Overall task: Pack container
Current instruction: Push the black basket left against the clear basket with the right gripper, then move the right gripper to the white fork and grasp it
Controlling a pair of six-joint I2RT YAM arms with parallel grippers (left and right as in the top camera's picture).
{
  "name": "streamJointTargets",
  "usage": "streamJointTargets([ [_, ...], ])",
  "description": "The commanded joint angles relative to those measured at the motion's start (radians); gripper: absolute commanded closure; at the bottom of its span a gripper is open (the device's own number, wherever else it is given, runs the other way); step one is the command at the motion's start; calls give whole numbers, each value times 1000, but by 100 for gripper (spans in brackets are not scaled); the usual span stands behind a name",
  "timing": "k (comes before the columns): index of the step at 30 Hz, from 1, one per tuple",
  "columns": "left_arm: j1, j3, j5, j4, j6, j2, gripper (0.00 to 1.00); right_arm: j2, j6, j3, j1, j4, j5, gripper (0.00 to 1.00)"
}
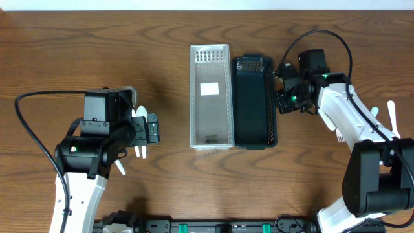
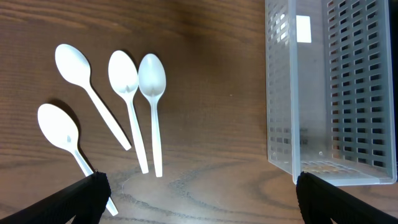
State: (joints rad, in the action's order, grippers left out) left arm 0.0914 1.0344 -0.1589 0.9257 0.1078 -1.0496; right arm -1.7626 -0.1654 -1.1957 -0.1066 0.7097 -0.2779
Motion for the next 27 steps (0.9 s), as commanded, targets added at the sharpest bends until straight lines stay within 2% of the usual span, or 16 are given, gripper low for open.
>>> streamJointTargets([
  [1,-5,21,-13,5,-2,-3,2,-5,-28,-8,1,-10,-19,89],
  [14,-5,21,-13,5,-2,-3,2,-5,-53,-8,1,-27,-37,88],
  [16,-5,21,-13,5,-2,-3,2,-4,-44,-9,5,-26,-1,69],
  [21,-5,21,-13,-7,-16,-1,2,32,105,-58,23,24,179,51],
  [22,-5,21,-13,-11,-20,1,2,52,117,-82,29,50,207,45],
  [23,-5,21,-13,-15,-20,3,2,75,130,-107,35,78,238,30],
  [24,-5,21,-13,-18,-20,6,2,105,135,-138,43,116,265,1],
  [27,-5,21,-13,-20,-20,16,2,189,135,-202,64,205,277,1],
])
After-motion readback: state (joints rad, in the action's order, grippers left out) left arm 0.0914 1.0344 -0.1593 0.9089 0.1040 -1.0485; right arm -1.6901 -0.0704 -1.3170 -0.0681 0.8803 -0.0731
